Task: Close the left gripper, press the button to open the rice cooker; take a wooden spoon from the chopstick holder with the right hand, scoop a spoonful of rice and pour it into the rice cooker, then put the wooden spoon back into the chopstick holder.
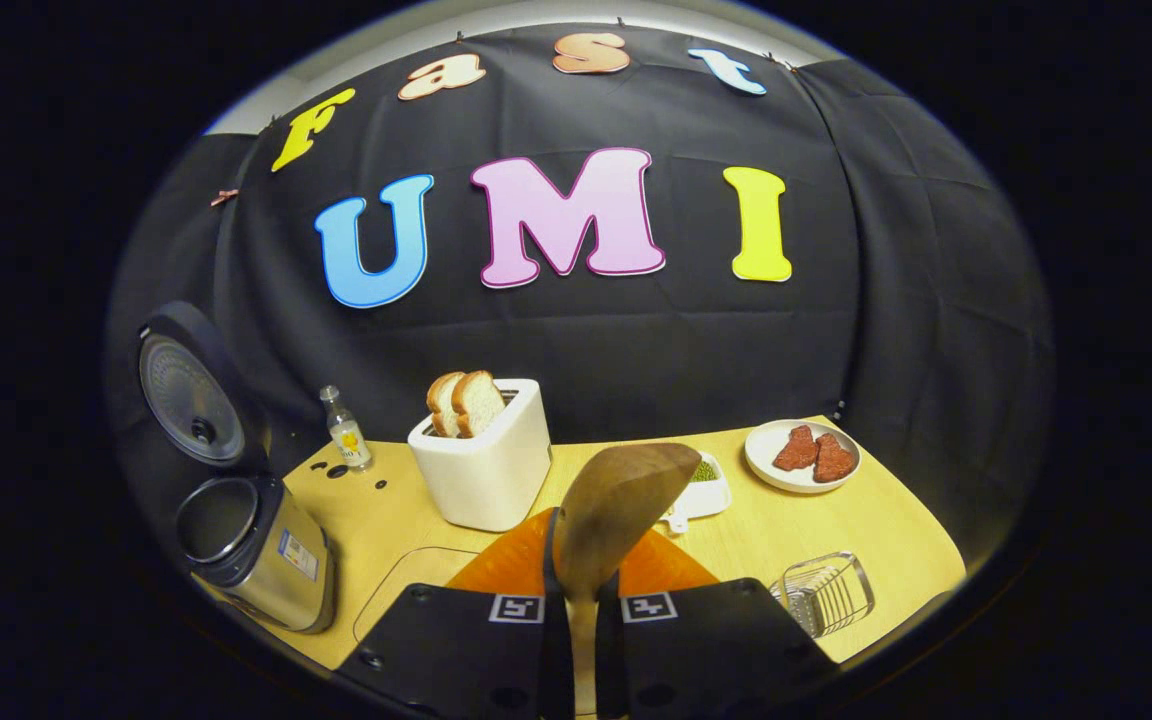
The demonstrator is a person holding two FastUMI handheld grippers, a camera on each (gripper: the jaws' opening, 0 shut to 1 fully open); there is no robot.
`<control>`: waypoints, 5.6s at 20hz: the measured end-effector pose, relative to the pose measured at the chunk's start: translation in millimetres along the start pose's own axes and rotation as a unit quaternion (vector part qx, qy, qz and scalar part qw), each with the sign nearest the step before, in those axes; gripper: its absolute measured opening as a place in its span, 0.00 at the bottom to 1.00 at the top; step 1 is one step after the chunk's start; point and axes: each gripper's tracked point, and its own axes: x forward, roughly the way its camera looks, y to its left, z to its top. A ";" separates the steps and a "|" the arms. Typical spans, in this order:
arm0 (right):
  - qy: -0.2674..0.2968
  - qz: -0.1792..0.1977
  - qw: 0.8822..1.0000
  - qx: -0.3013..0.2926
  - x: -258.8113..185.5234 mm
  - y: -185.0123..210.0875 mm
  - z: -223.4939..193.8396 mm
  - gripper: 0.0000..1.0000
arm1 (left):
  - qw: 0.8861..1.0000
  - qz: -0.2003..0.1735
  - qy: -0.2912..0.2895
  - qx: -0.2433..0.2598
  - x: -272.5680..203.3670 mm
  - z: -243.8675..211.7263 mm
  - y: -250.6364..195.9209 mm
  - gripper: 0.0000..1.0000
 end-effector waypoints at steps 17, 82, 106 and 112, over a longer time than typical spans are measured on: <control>0.032 -0.002 0.999 0.036 29.5 87.1 -63.7 0.13 | 1.000 0.018 -0.016 -0.016 3.8 -9.1 48.2 0.96; 0.057 0.217 0.966 0.130 -33.5 361.0 42.2 0.13 | 0.994 0.060 -0.029 -0.082 -74.3 -18.0 118.9 0.95; -0.034 0.298 0.954 0.018 -88.7 381.1 76.2 0.12 | 0.993 0.073 -0.073 -0.049 -87.0 4.1 112.0 0.95; -0.008 0.253 0.956 0.151 -74.0 280.7 118.2 0.13 | 0.995 0.039 -0.079 -0.041 -87.1 17.6 68.5 0.95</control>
